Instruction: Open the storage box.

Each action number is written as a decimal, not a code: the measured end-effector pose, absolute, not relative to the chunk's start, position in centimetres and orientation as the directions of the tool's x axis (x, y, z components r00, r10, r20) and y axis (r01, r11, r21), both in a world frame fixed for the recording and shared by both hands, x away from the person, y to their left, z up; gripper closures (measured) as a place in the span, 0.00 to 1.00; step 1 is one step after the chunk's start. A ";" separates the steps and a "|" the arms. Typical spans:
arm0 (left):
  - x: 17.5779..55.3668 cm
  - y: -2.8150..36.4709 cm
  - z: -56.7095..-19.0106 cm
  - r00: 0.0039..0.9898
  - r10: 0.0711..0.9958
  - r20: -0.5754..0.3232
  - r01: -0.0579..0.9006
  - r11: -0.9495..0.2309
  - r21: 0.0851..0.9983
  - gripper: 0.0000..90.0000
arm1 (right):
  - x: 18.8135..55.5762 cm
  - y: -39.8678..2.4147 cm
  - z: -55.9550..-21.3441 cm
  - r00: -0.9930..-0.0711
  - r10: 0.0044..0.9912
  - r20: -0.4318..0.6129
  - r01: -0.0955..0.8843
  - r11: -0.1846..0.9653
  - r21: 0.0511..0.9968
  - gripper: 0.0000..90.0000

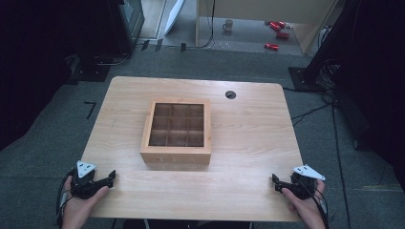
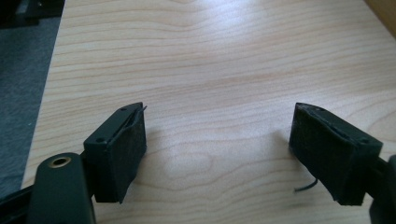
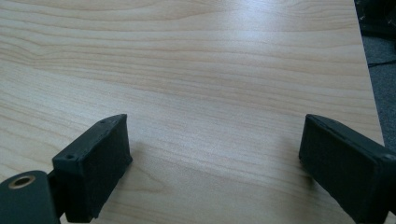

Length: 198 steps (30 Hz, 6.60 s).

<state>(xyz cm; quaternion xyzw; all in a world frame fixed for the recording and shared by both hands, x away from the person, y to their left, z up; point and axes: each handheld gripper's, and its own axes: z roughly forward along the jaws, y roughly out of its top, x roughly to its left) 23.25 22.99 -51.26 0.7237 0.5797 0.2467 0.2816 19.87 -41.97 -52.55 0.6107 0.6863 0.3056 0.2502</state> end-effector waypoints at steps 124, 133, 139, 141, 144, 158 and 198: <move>25.6 17.1 -48.4 0.499 0.854 -0.149 0.582 -0.203 0.787 0.45 | 26.0 -19.5 -45.7 -0.452 0.888 0.082 0.502 0.177 0.846 0.31; 26.4 18.2 -51.0 0.377 0.921 -0.099 0.676 -0.200 0.709 0.20 | 26.6 -19.5 -43.6 -0.464 0.884 0.059 0.472 0.191 0.861 0.29; 26.4 17.6 -51.4 0.395 0.917 -0.051 0.669 -0.249 0.700 0.17 | 27.0 -19.5 -42.0 -0.469 0.883 0.034 0.443 0.202 0.873 0.28; 26.3 17.4 -51.5 0.404 0.914 -0.033 0.656 -0.265 0.706 0.17 | 27.1 -19.5 -41.6 -0.466 0.884 0.030 0.436 0.200 0.878 0.28; 26.2 16.8 -51.8 0.409 0.913 0.006 0.640 -0.291 0.711 0.17 | 27.4 -19.5 -40.8 -0.465 0.885 0.028 0.424 0.195 0.884 0.28; 26.2 16.7 -51.8 0.405 0.914 0.010 0.640 -0.291 0.711 0.17 | 29.7 -19.5 -37.5 -0.470 0.883 -0.008 0.356 0.198 0.913 0.27; 26.4 16.7 -51.7 0.408 0.913 -0.005 0.641 -0.283 0.713 0.17 | 37.3 -20.0 -36.6 -0.561 0.822 -0.098 0.211 0.256 0.943 0.54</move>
